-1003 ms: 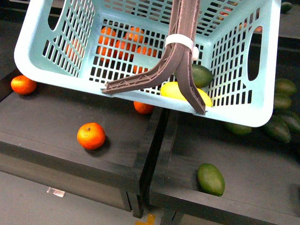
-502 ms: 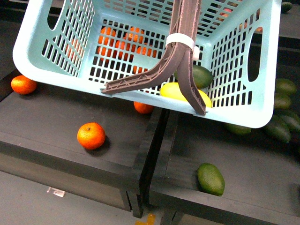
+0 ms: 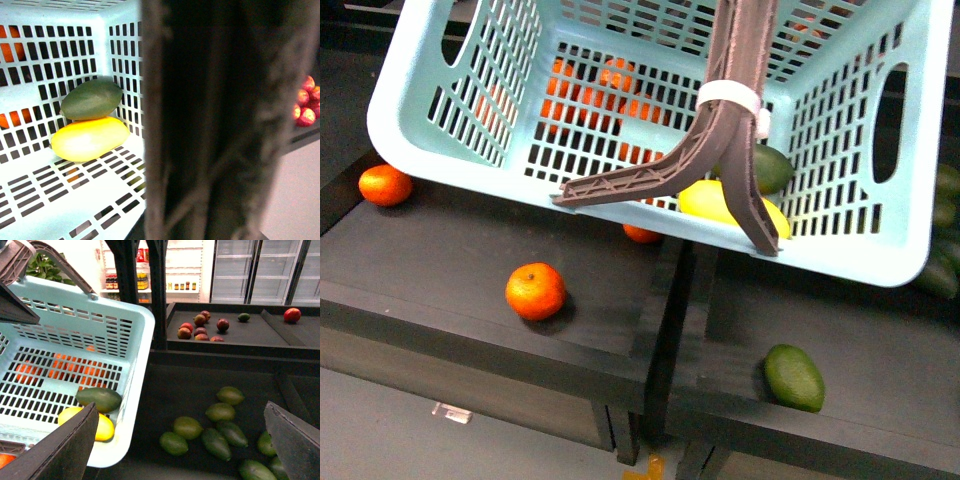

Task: Pick mango and avocado into basket

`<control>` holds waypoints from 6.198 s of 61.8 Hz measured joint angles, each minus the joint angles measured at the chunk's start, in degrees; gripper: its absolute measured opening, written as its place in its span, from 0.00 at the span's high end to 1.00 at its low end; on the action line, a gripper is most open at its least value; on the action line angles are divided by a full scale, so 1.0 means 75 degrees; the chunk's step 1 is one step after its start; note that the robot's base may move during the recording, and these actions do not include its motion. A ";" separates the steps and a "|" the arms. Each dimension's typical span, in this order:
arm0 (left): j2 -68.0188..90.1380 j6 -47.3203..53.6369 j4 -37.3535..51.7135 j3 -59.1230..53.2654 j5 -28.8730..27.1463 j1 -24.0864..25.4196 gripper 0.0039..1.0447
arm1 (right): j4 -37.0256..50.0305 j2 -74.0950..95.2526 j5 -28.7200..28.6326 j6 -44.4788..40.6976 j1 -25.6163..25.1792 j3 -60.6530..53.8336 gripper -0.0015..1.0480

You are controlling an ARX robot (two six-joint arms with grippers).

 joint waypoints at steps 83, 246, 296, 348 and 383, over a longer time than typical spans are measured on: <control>-0.0003 -0.0026 0.0000 -0.0006 -0.0076 0.0102 0.95 | -0.0029 0.0009 -0.0026 -0.0006 -0.0006 0.0000 0.07; 0.8058 -1.1471 -0.2180 0.9713 -0.4797 0.1279 0.64 | -0.0012 0.0000 -0.0029 -0.0006 -0.0012 0.0000 0.07; 0.1600 -1.1162 -0.0863 0.1445 -0.5619 0.1131 0.07 | -0.0012 0.0000 -0.0029 -0.0006 -0.0012 0.0000 0.07; -0.4328 -0.5901 0.3958 -0.5569 -0.4129 0.3144 0.29 | -0.0012 0.0000 -0.0017 -0.0009 -0.0015 0.0000 0.07; -0.7586 0.2194 0.8317 -1.0926 -0.2084 0.4068 0.98 | -0.0012 0.0000 -0.0026 -0.0006 -0.0012 0.0000 0.07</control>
